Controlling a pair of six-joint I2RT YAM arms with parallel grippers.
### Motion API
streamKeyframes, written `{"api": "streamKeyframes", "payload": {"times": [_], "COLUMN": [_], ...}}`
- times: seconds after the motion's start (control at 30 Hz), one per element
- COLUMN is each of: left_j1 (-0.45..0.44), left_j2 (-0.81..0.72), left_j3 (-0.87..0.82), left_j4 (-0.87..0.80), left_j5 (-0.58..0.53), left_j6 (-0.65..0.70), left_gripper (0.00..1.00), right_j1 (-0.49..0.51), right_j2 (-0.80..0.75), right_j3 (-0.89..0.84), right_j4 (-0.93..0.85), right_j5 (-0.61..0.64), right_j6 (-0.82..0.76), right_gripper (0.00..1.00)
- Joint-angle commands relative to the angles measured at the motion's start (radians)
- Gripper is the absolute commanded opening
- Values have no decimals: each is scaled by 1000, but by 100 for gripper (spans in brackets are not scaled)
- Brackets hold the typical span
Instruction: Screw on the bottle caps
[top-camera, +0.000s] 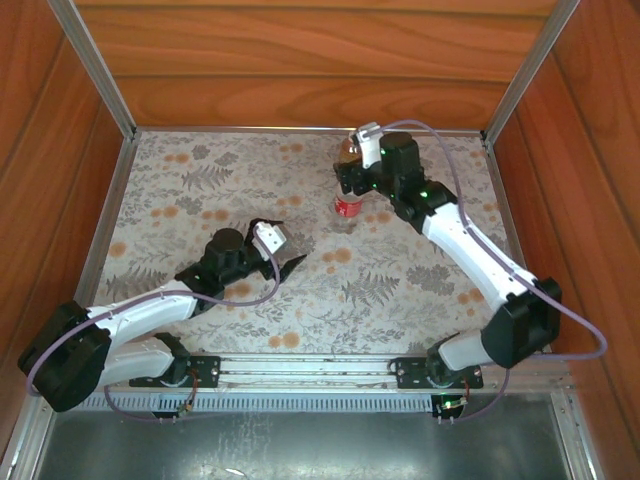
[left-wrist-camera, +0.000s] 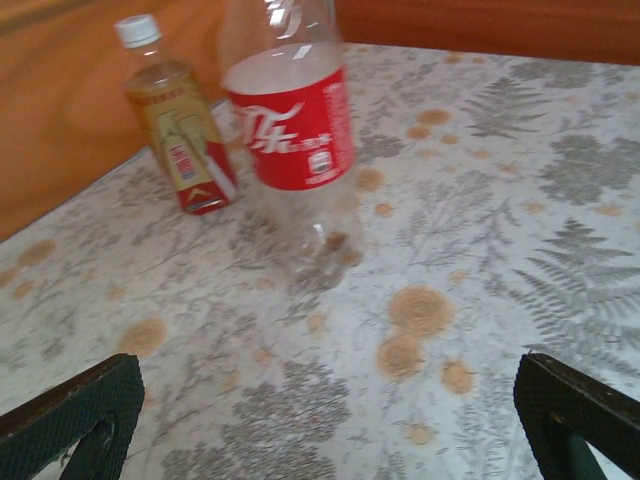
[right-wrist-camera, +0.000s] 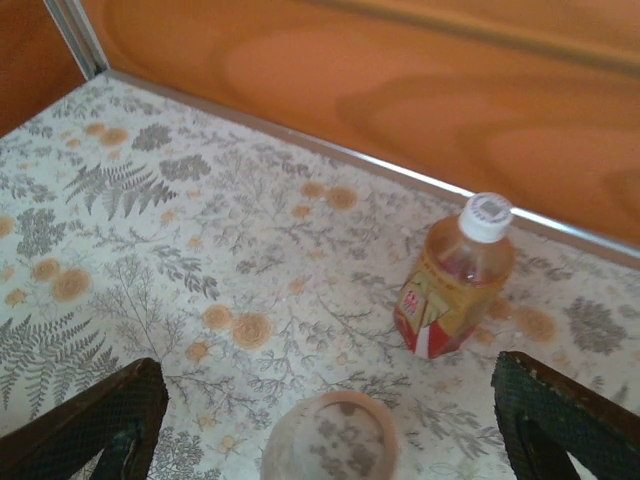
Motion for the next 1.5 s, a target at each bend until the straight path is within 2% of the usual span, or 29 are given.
{"api": "streamKeyframes", "payload": {"times": [0.0, 0.1, 0.23, 0.33, 0.43, 0.57, 0.77, 0.93, 1.07, 1.17, 1.47], "left_j1": [34, 86, 206, 281, 386, 518, 627, 694, 706, 725, 727], "left_j2": [-12, -23, -72, -108, -112, -16, 216, 414, 427, 428, 423], "left_j3": [6, -7, -43, -82, -117, -166, -165, -119, -78, -43, -42], "left_j4": [17, 18, 19, 21, 37, 173, 395, 512, 463, 395, 389], "left_j5": [-148, -265, -338, -391, -376, -354, -285, -213, -235, -253, -253], "left_j6": [25, 58, 15, 8, -8, -51, -116, -170, -192, -228, -223], "left_gripper": [100, 100, 100, 100, 100, 100, 100, 100, 100, 100, 100], "right_j1": [-27, -67, -144, -203, -254, -294, -371, -429, -453, -476, -476], "right_j2": [-113, -233, -395, -461, -442, -314, -80, 63, 164, 141, 142], "right_j3": [-87, -248, -476, -642, -758, -860, -905, -890, -860, -820, -819], "right_j4": [71, 180, 298, 413, 516, 707, 971, 1078, 1121, 996, 997], "right_j5": [85, 170, 254, 298, 289, 302, 245, 175, 157, 122, 123], "right_j6": [-2, 33, 79, 61, 41, 8, 20, 38, 55, 83, 81], "right_gripper": [90, 96, 96, 95, 97, 100, 100, 100, 100, 100, 100]}}
